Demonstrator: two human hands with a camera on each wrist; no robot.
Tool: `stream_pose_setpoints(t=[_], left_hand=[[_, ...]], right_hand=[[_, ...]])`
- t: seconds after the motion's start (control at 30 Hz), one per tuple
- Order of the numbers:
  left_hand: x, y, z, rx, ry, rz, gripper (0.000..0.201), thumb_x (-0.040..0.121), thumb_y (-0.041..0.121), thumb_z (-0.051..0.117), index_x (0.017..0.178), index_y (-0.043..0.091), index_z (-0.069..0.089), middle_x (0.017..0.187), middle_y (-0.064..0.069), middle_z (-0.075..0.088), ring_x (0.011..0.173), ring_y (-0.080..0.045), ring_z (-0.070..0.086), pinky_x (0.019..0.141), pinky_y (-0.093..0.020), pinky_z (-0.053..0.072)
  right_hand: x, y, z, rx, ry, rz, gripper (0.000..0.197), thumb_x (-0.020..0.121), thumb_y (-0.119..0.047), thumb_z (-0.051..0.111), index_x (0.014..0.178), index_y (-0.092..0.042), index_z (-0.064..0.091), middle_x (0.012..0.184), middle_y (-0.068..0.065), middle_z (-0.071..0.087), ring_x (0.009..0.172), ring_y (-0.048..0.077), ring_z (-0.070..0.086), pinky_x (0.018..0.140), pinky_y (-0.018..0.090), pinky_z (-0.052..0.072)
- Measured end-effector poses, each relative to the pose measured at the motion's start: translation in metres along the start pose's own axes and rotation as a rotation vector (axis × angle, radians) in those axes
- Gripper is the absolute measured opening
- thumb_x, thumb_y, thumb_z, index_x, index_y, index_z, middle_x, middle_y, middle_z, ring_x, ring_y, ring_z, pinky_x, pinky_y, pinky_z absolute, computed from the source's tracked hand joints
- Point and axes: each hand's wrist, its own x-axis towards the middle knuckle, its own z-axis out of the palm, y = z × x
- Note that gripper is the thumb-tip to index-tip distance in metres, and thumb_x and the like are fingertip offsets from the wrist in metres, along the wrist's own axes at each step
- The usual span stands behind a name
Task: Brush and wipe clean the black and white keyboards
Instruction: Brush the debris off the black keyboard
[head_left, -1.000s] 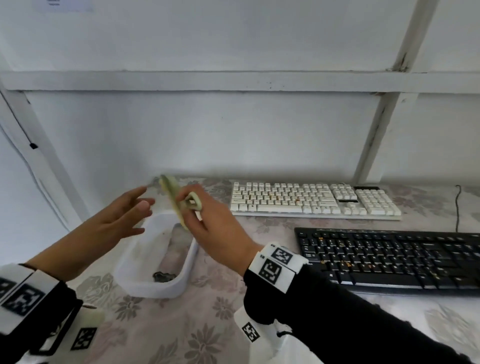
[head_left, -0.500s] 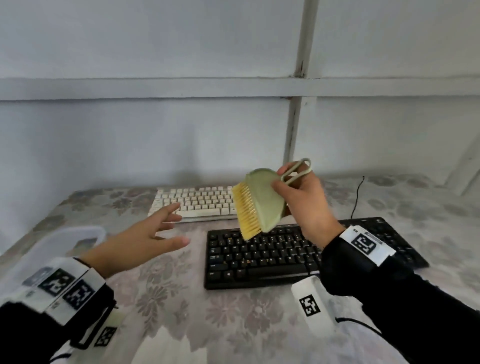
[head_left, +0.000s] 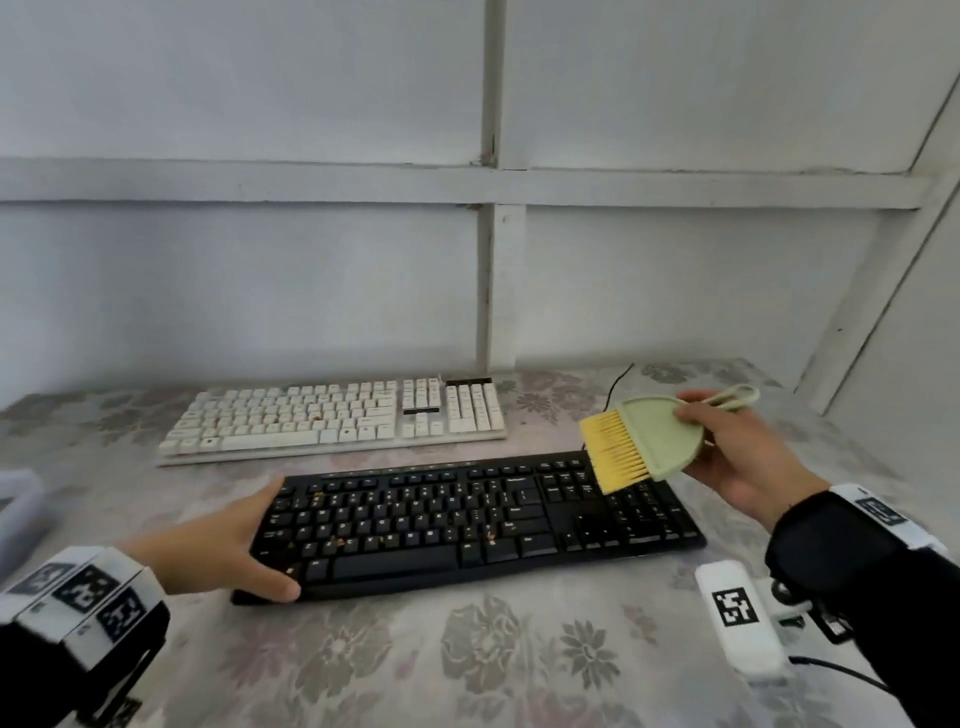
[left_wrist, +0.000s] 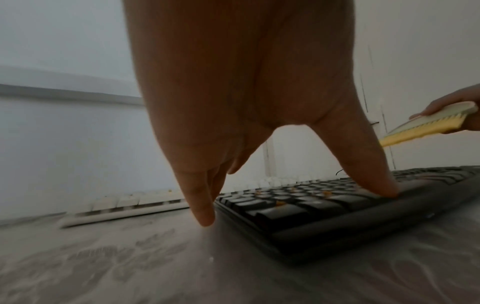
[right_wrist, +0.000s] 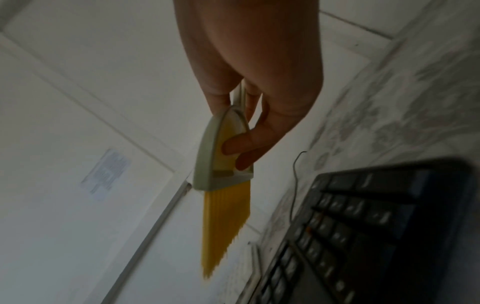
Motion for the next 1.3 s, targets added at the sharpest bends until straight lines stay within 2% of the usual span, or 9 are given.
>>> stream_pose_setpoints(t=[0.13,0.4,0.5,0.6,0.67,0.77,0.9,1.1,1.3], left_hand=[[0.009,-0.007,0.011,-0.037,0.07,-0.057,0.162,0.023,0.076,0.077,0.145,0.027,-0.018,0.156,0.007,0.004,0.14,-0.011,0.015,0.115,-0.028,0.018],[0.018,-0.01,0.014,-0.005,0.136,-0.134,0.158,0.022,0.065,0.082,0.147,0.03,-0.009,0.146,-0.001,0.029,0.13,-0.019,0.034,0.111,-0.035,0.028],[0.021,-0.011,0.011,0.138,0.092,-0.225,0.166,0.014,0.074,0.076,0.144,0.032,-0.017,0.14,-0.006,0.027,0.126,-0.024,0.035,0.109,-0.037,0.032],[0.026,-0.013,0.009,0.172,0.077,-0.258,0.159,0.018,0.065,0.078,0.144,0.031,-0.013,0.135,-0.007,0.03,0.124,-0.026,0.037,0.108,-0.039,0.033],[0.03,-0.017,0.009,0.15,0.088,-0.229,0.155,0.013,0.062,0.083,0.142,0.032,0.002,0.127,-0.003,0.04,0.118,-0.023,0.043,0.104,-0.04,0.038],[0.03,-0.023,0.009,0.032,0.094,-0.202,0.133,0.018,0.047,0.09,0.132,0.029,0.025,0.119,0.003,0.048,0.113,-0.019,0.046,0.103,-0.041,0.039],[0.039,-0.049,0.011,-0.052,0.18,-0.175,0.135,0.012,0.049,0.092,0.13,0.034,0.029,0.124,0.004,0.044,0.115,-0.019,0.046,0.101,-0.042,0.042],[0.02,-0.019,0.013,-0.487,0.094,-0.016,0.104,0.041,-0.012,0.083,0.121,0.036,0.037,0.117,0.002,0.057,0.106,-0.017,0.058,0.076,-0.028,0.049],[0.022,-0.031,0.012,-0.655,0.076,-0.027,0.121,0.011,0.002,0.093,0.117,0.033,0.044,0.118,-0.007,0.062,0.107,-0.024,0.06,0.084,-0.035,0.048]], right_hand=[[0.016,0.007,-0.032,0.01,0.058,0.086,0.012,0.094,-0.012,0.053,0.087,-0.021,0.057,0.09,0.005,0.059,0.077,0.02,0.057,0.06,0.032,0.051],[0.024,0.027,-0.047,0.092,0.027,0.246,0.008,0.095,-0.017,0.053,0.089,-0.021,0.057,0.093,0.005,0.062,0.085,0.025,0.059,0.073,0.046,0.049],[0.026,0.033,-0.045,0.139,0.023,0.263,0.005,0.095,-0.017,0.054,0.092,-0.021,0.056,0.101,0.008,0.063,0.093,0.027,0.06,0.076,0.049,0.05],[0.029,0.038,-0.046,0.188,0.008,0.27,0.006,0.094,-0.018,0.055,0.099,-0.021,0.054,0.115,0.011,0.061,0.108,0.033,0.058,0.087,0.057,0.044],[0.029,0.04,-0.045,0.194,0.009,0.27,0.006,0.094,-0.018,0.055,0.097,-0.023,0.054,0.116,0.011,0.061,0.108,0.034,0.057,0.084,0.055,0.047],[0.028,0.043,-0.045,0.22,0.025,0.264,0.008,0.094,-0.018,0.054,0.089,-0.025,0.054,0.106,0.009,0.062,0.087,0.032,0.059,0.066,0.037,0.042],[0.026,0.044,-0.049,0.262,0.044,0.248,0.006,0.093,-0.018,0.053,0.091,-0.023,0.054,0.101,0.009,0.063,0.083,0.031,0.058,0.066,0.037,0.036],[0.021,0.042,-0.049,0.297,0.032,0.251,0.016,0.081,-0.018,0.065,0.088,-0.024,0.052,0.102,0.009,0.061,0.085,0.031,0.059,0.057,0.031,0.038],[0.015,0.04,-0.048,0.315,0.057,0.254,0.01,0.094,-0.016,0.052,0.087,-0.024,0.052,0.1,0.008,0.061,0.088,0.03,0.06,0.063,0.038,0.047]])
